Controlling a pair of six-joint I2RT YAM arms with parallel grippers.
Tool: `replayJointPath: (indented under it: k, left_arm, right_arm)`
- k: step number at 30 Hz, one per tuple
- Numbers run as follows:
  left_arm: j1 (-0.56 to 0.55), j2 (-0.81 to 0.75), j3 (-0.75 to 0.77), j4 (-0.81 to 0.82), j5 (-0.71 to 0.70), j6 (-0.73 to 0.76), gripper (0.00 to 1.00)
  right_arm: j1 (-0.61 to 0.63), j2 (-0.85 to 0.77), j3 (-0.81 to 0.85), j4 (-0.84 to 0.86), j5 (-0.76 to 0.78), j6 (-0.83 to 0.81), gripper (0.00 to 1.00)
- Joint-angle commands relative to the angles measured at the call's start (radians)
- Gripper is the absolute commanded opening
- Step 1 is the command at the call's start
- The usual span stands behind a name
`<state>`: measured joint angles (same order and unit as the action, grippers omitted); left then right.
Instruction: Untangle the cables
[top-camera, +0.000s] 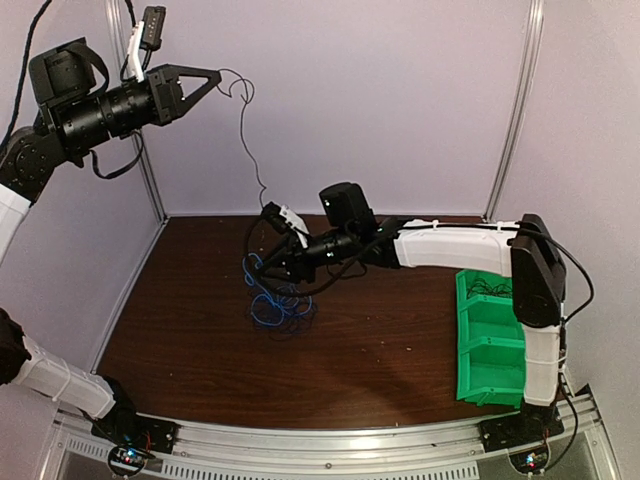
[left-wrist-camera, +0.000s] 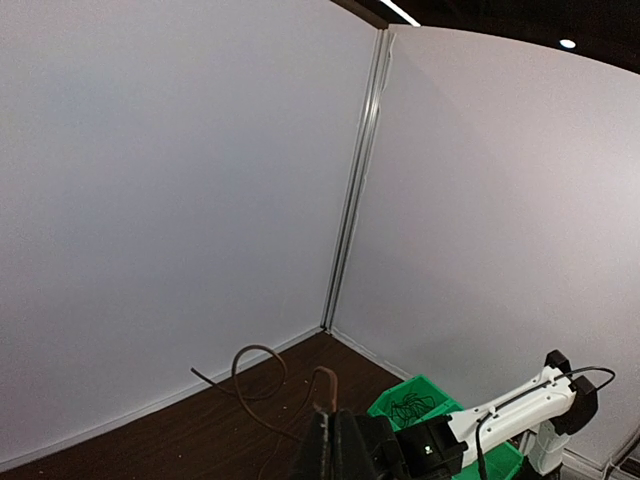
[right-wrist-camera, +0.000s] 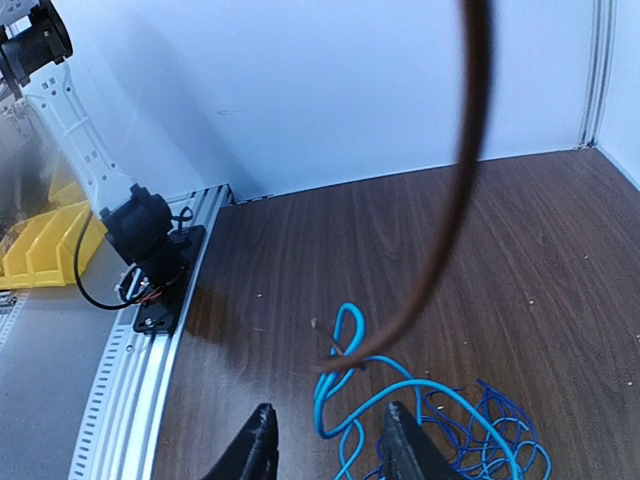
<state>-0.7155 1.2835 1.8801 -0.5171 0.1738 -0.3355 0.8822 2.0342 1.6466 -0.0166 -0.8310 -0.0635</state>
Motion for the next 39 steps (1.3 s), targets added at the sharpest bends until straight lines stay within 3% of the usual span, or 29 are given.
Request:
replayJointPath:
  k: [1,4,5,11,18,21,23,27,29,34,39]
  left_arm:
    - [-0.006,-0.012,0.0,0.06,0.006,-0.011,0.0]
    - [-0.006,-0.013,0.0,0.06,0.004,-0.012,0.0]
    - [-0.006,-0.013,-0.001,0.059,0.003,-0.011,0.0]
    - [-0.006,0.002,0.062,0.055,-0.034,0.013,0.0]
    - [-0.006,0.124,0.357,-0.009,-0.041,0.06,0.0]
    - [-0.006,0.129,0.347,0.012,-0.041,0.062,0.0]
    - [-0.005,0.113,0.26,0.044,-0.026,0.053,0.0]
    - [-0.006,0.047,0.032,0.163,0.002,0.018,0.0]
    - [-0.006,0.03,-0.06,0.19,0.015,0.011,0.0]
    - [-0.006,0.014,-0.245,0.241,0.074,0.004,0.0]
    - [-0.005,0.024,-0.384,0.296,0.117,-0.008,0.0]
  right_arm:
    - [0.009,0.014,0.025,0.067,0.106,0.088,0.26]
    - [0.009,0.01,0.008,0.08,0.134,0.1,0.03]
    - [0.008,0.009,0.002,0.082,0.153,0.101,0.0]
    - [0.001,-0.009,-0.159,0.124,0.222,0.031,0.0]
    - [-0.071,0.044,-0.325,0.125,0.246,-0.036,0.0]
    - [-0.094,0.031,-0.329,0.098,0.213,-0.067,0.0]
    - [-0.095,-0.005,-0.309,0.004,0.167,-0.137,0.06]
    - [-0.095,-0.158,-0.333,-0.119,0.137,-0.241,0.37]
    - [-0.099,-0.242,-0.337,-0.202,0.125,-0.3,0.43]
    - [-0.125,-0.384,-0.315,-0.436,0.128,-0.4,0.52]
    - [-0.222,-0.515,-0.421,-0.397,0.091,-0.33,0.53]
